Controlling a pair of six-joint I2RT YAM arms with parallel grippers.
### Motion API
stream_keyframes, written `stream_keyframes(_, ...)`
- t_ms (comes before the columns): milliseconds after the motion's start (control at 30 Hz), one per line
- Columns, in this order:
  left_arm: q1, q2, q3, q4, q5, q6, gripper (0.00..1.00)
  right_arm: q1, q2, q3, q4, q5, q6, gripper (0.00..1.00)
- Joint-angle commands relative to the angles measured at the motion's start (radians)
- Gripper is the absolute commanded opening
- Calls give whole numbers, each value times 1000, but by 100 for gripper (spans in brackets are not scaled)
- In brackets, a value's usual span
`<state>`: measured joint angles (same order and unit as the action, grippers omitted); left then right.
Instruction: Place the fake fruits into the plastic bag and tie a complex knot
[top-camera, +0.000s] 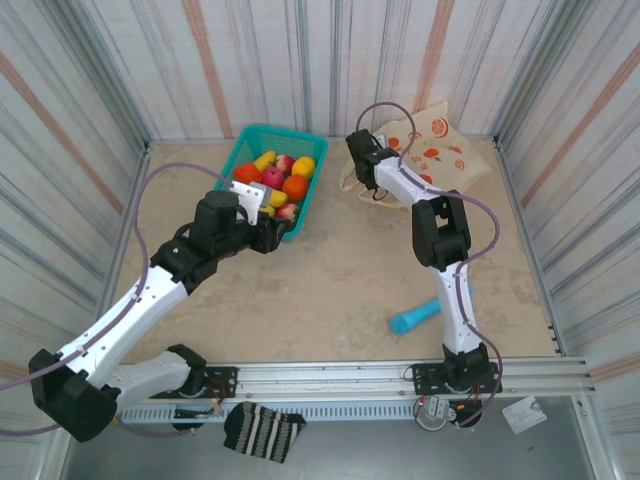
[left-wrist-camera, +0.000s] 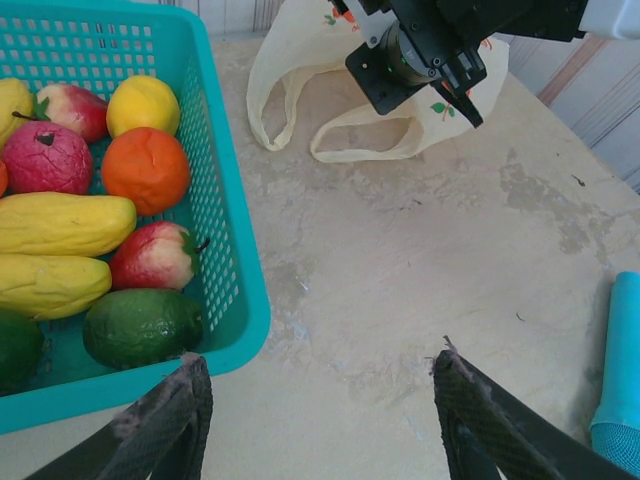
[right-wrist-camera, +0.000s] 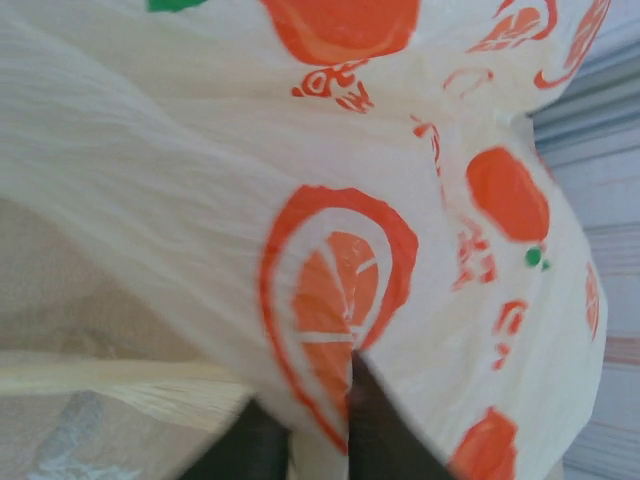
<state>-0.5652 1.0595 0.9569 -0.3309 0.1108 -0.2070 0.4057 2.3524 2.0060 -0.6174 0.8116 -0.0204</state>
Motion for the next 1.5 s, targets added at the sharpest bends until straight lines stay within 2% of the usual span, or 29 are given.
stream_keyframes(0, 8, -7, -17, 37, 24, -3, 61, 7, -111, -7, 22, -43, -27, 0)
stream_keyframes(167, 16, 16, -37, 93, 44, -16, 63, -18, -270, -40, -68, -250, 128, 0)
stream_keyframes(300, 19, 28, -76, 184, 46, -59, 66, -62, -403, -91, -132, -463, 250, 0)
stream_keyframes(400, 20, 19, -125, 310, 89, -124, 68, -94, -512, -179, -130, -600, 319, 0)
stream_keyframes(533, -49, 17, -194, 550, 43, -189, 73, -110, -632, -265, -106, -714, 415, 0)
stream_keyframes(600, -105, 44, -202, 665, 49, -121, 74, -114, -675, -295, -90, -772, 448, 0)
stream_keyframes(700, -179, 104, -207, 791, 35, 64, 75, -115, -728, -335, -71, -826, 467, 0)
stream_keyframes(833, -233, 156, -303, 1063, 25, 372, 71, -117, -778, -380, -59, -887, 468, 0)
stream_keyframes(867, -234, 170, -329, 1130, 11, 413, 71, -120, -789, -389, -54, -898, 469, 0)
stream_keyframes(933, -227, 186, -337, 1167, -26, 447, 70, -119, -814, -409, -43, -914, 468, 0)
stream_keyframes(1033, -224, 202, -334, 1187, 19, 464, 68, -122, -845, -433, -25, -944, 467, 0)
stream_keyframes(1133, -240, 222, -333, 1211, -32, 488, 67, -128, -868, -445, -16, -969, 460, 0)
stream_keyframes(1267, -242, 248, -337, 1252, -30, 484, 65, -141, -907, -483, 28, -1007, 461, 0)
stream_keyframes(1467, -242, 284, -310, 1260, 44, 438, 58, -166, -937, -518, 60, -1064, 490, 0)
